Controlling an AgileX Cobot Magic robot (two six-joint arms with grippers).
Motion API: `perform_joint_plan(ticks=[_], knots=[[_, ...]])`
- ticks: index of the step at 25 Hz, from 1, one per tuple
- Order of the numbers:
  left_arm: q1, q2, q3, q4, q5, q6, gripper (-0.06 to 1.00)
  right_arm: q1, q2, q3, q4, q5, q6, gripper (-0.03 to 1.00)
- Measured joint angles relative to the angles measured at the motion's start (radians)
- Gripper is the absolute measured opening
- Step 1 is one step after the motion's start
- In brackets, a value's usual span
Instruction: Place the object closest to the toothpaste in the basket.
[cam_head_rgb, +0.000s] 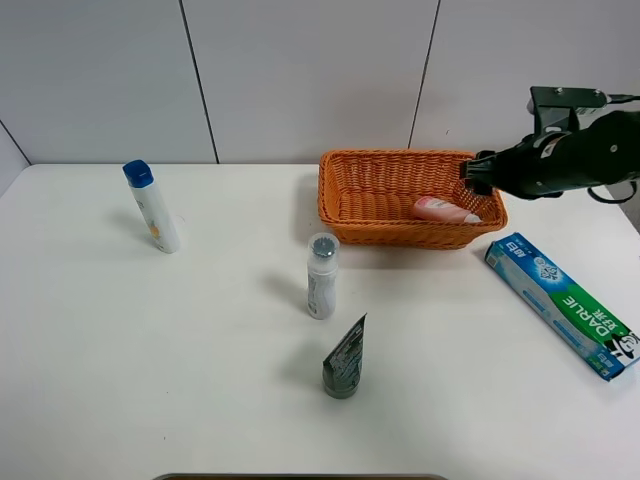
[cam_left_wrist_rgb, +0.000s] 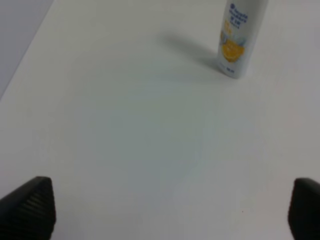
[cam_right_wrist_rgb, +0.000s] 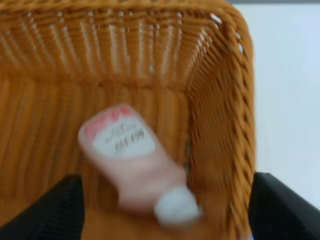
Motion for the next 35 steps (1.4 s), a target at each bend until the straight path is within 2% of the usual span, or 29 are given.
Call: perform_joint_plan(ticks=[13, 18, 21, 29, 35], knots=[[0.000, 0.000, 0.000, 0.000, 0.000, 0.000, 0.94, 0.000, -0.651, 0.001, 0.006, 0.785, 0.000, 0.71], [0.000, 0.000, 0.000, 0.000, 0.000, 0.000, 0.94, 0.000, -0.858, 0.001, 0.023, 1.010, 0.000, 0.71], [0.000, 0.000, 0.000, -0.001, 0.000, 0.000, 0.94, 0.000, -0.936, 0.001, 0.023, 1.042, 0.000, 0.71], [0.000, 0.000, 0.000, -0.001, 0.000, 0.000, 0.94, 0.000, -1.090, 0.018, 0.019, 1.042, -0.005, 0.71], [0.000, 0.000, 0.000, -0.001, 0.000, 0.000, 0.94, 0.000, -1.251, 0.232, -0.016, 1.045, -0.031, 0.71]])
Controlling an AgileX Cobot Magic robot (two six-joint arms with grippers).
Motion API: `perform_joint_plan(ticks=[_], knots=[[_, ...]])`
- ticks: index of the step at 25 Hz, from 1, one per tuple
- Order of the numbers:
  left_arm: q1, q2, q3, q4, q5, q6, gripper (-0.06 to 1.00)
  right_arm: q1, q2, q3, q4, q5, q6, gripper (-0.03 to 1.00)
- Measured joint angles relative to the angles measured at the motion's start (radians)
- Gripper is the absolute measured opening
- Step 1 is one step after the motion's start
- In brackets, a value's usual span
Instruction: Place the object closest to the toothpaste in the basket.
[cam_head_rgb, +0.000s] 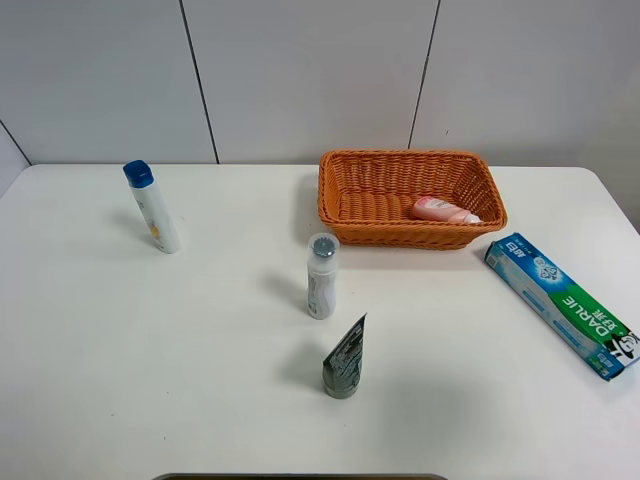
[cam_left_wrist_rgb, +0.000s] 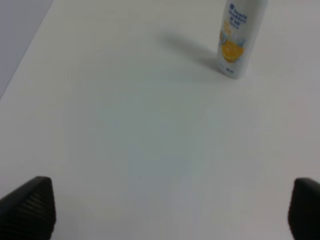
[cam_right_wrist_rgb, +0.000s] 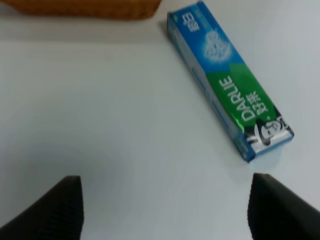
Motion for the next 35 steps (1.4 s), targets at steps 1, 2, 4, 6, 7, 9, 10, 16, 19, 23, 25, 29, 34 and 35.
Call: perform_joint_plan(ticks=[1, 2, 4, 6, 7, 9, 10, 16, 19, 23, 25, 29, 34, 35], knots=[[0.000, 0.000, 0.000, 0.000, 0.000, 0.000, 0.94, 0.000, -0.038, 0.034, -0.001, -0.002, -0.001, 0.71], [0.000, 0.000, 0.000, 0.000, 0.000, 0.000, 0.94, 0.000, -0.077, 0.075, -0.002, -0.011, -0.007, 0.71], [0.000, 0.000, 0.000, 0.000, 0.000, 0.000, 0.94, 0.000, -0.151, 0.123, -0.003, -0.046, -0.012, 0.71], [0.000, 0.000, 0.000, 0.000, 0.000, 0.000, 0.94, 0.000, -0.226, 0.153, -0.004, -0.089, -0.017, 0.71], [0.000, 0.000, 0.000, 0.000, 0.000, 0.000, 0.94, 0.000, -0.256, 0.160, -0.005, -0.117, -0.022, 0.71], [0.000, 0.000, 0.000, 0.000, 0.000, 0.000, 0.94, 0.000, -0.315, 0.171, -0.007, -0.145, -0.037, 0.71], [0.000, 0.000, 0.000, 0.000, 0.000, 0.000, 0.94, 0.000, -0.337, 0.174, -0.007, -0.145, -0.044, 0.71], [0.000, 0.000, 0.000, 0.000, 0.000, 0.000, 0.94, 0.000, -0.344, 0.180, -0.025, -0.152, -0.044, 0.71], [0.000, 0.000, 0.000, 0.000, 0.000, 0.000, 0.94, 0.000, -0.344, 0.180, -0.026, -0.155, -0.044, 0.71], [0.000, 0.000, 0.000, 0.000, 0.000, 0.000, 0.94, 0.000, -0.344, 0.180, -0.026, -0.155, -0.044, 0.71], [0.000, 0.000, 0.000, 0.000, 0.000, 0.000, 0.94, 0.000, -0.344, 0.180, -0.026, -0.155, -0.044, 0.71], [0.000, 0.000, 0.000, 0.000, 0.000, 0.000, 0.94, 0.000, -0.344, 0.180, -0.026, -0.155, -0.043, 0.71], [0.000, 0.000, 0.000, 0.000, 0.000, 0.000, 0.94, 0.000, -0.344, 0.180, -0.026, -0.155, -0.043, 0.71], [0.000, 0.000, 0.000, 0.000, 0.000, 0.000, 0.94, 0.000, -0.344, 0.180, -0.026, -0.155, -0.043, 0.71]])
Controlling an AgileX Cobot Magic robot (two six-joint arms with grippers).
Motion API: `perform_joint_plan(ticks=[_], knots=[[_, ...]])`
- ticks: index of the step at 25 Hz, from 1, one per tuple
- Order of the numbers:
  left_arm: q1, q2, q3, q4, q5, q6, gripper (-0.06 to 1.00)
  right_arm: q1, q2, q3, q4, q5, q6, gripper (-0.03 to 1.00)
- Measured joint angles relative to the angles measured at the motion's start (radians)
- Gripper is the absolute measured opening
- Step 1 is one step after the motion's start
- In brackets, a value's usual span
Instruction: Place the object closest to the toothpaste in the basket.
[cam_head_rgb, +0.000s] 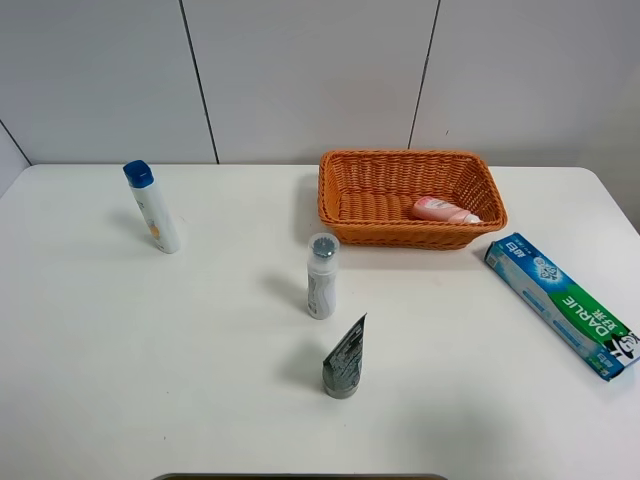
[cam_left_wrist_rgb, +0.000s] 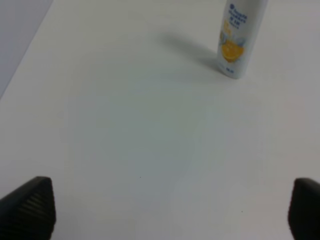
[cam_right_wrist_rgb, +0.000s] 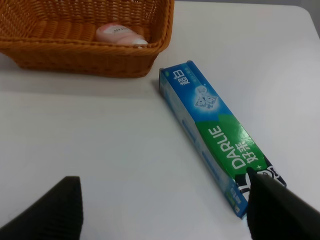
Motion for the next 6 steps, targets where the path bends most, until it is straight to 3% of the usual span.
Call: perform_joint_plan(ticks=[6], knots=[[0.000, 0.000, 0.000, 0.000, 0.000, 0.000, 0.94, 0.000, 0.000, 0.000, 0.000, 0.000, 0.000, 0.71]])
